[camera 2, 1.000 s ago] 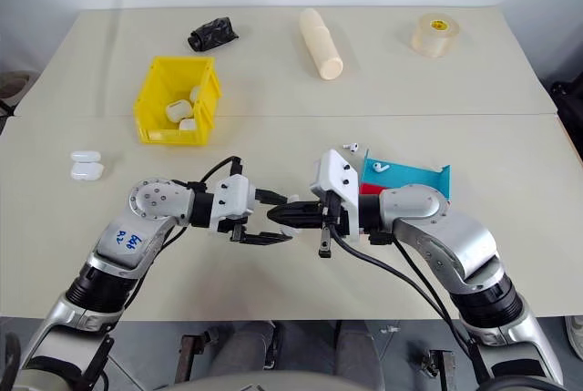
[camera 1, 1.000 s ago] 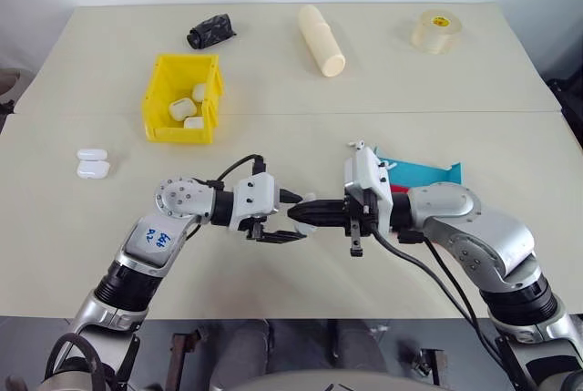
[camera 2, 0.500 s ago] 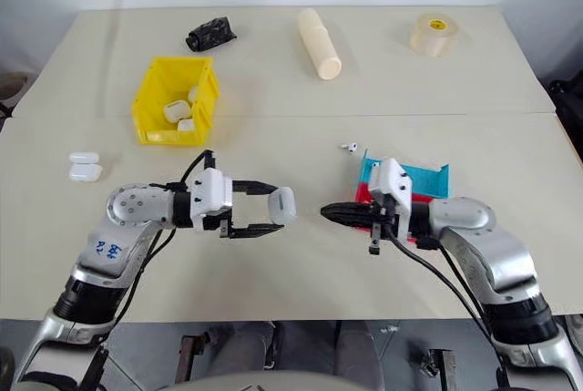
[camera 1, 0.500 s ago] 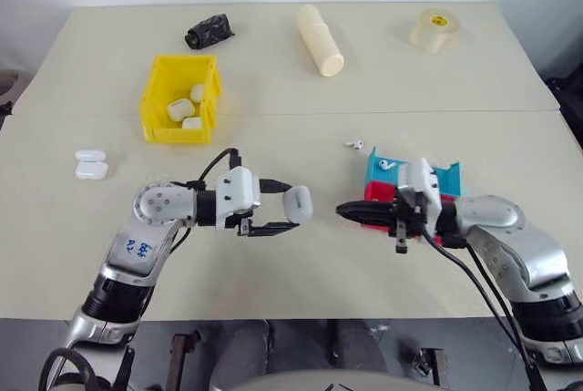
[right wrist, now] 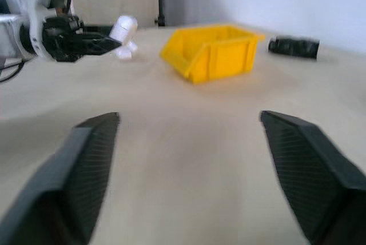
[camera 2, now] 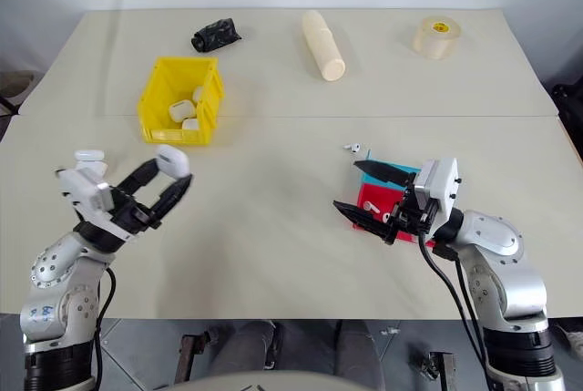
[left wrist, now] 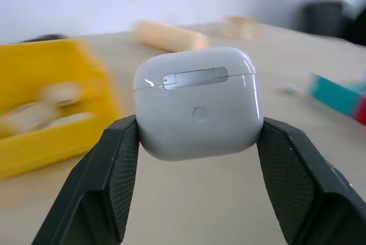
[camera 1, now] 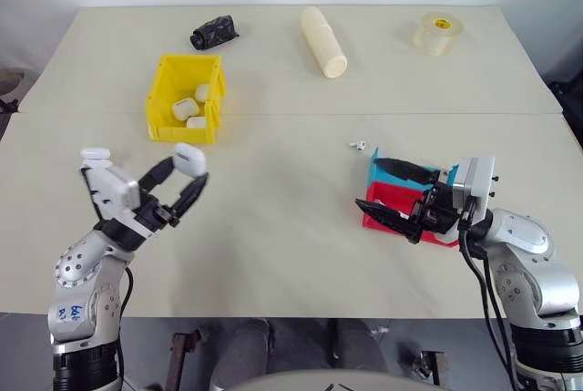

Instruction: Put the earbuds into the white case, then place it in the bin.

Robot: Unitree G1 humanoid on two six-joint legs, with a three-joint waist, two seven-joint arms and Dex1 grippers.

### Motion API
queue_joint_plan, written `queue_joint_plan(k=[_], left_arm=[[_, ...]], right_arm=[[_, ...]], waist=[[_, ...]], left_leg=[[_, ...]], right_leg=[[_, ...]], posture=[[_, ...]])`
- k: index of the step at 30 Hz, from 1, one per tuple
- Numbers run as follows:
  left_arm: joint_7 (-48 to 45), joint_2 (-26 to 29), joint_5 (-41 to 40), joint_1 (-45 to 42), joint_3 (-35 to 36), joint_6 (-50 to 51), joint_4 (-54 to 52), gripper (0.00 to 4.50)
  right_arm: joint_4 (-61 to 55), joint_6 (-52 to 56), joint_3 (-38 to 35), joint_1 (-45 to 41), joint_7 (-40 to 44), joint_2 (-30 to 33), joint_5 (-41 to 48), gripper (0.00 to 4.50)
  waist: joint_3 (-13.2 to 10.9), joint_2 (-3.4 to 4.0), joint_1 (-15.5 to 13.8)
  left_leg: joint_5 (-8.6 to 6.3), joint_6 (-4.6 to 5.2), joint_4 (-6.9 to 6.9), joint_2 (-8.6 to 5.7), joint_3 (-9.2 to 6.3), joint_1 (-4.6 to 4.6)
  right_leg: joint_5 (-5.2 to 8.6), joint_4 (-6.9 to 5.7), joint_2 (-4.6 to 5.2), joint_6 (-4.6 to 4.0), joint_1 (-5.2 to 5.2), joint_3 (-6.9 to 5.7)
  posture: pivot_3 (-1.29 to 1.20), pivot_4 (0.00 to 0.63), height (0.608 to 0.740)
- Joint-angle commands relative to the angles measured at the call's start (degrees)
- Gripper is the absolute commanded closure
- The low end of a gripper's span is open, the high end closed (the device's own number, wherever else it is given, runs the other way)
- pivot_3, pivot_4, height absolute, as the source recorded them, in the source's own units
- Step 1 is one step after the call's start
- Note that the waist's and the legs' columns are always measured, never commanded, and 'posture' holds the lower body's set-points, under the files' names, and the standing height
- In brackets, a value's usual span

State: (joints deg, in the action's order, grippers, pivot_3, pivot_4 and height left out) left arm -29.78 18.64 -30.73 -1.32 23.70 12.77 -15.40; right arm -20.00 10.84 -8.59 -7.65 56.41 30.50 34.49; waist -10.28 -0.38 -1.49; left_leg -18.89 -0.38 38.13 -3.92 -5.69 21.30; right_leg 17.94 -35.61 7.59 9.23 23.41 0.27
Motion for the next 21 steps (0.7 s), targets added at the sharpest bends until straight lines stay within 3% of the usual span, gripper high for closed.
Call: queue_joint_plan(k=[1, 8, 15, 20, 21], left_arm=[[8.82, -1.74, -2.87, -1.68, 2.83, 3.22, -2.81, 1.75], [16.01, -1.53, -1.5, -14.7, 2.21, 4.54, 6.9, 1.75], [18.25, 2.99, 8.14, -33.47, -2.59, 2.28, 33.58, 1.75], [16.38, 4.7, 10.73, -39.59, -3.36, -2.4, 44.66, 1.75], [14.86, 4.82, 10.36, -40.5, -3.7, -1.77, 45.91, 1.4]], right_arm=[[-0.51, -4.37, 0.05, -0.92, -0.24, -1.2, -1.19, 0.03], [0.75, -5.84, 1.52, -1.24, -1.11, -1.4, -2.95, 0.03], [-1.03, -5.96, 3.3, 0.83, -2.6, -2.04, -4.33, 0.03], [-1.52, -6.11, 3.73, 1.17, -3.74, -2.33, -4.5, 0.03], [-1.64, -6.33, 3.77, 1.35, -3.94, -2.44, -4.59, 0.01]], waist=[[0.0, -0.03, 0.02], [0.0, -0.05, -0.06], [0.0, -0.06, 0.2], [-0.01, -0.07, 0.91], [-0.02, -0.08, 0.92]], left_leg=[[0.0, 0.0, 0.0, 0.0, -0.01, 0.0], [0.02, -0.03, 0.05, -0.16, -0.03, 0.0], [0.03, -0.05, 0.0, -0.28, 0.0, 0.0], [0.03, -0.04, -0.08, -0.28, 0.03, 0.0], [0.02, -0.05, -0.09, -0.28, 0.02, 0.01]], right_leg=[[0.0, 0.0, -0.01, 0.0, 0.0, -0.01], [0.0, -0.06, -0.04, 0.0, 0.0, -0.04], [0.0, -0.09, -0.07, 0.0, 0.06, -0.04], [0.0, -0.26, -0.05, 0.0, 0.12, -0.02], [0.0, -0.26, -0.04, 0.0, 0.13, -0.03]], posture=[[0.0, 0.15, 0.74], [0.0, 0.15, 0.74], [0.0, 0.15, 0.74], [0.0, 0.15, 0.74], [0.0, 0.15, 0.74]])
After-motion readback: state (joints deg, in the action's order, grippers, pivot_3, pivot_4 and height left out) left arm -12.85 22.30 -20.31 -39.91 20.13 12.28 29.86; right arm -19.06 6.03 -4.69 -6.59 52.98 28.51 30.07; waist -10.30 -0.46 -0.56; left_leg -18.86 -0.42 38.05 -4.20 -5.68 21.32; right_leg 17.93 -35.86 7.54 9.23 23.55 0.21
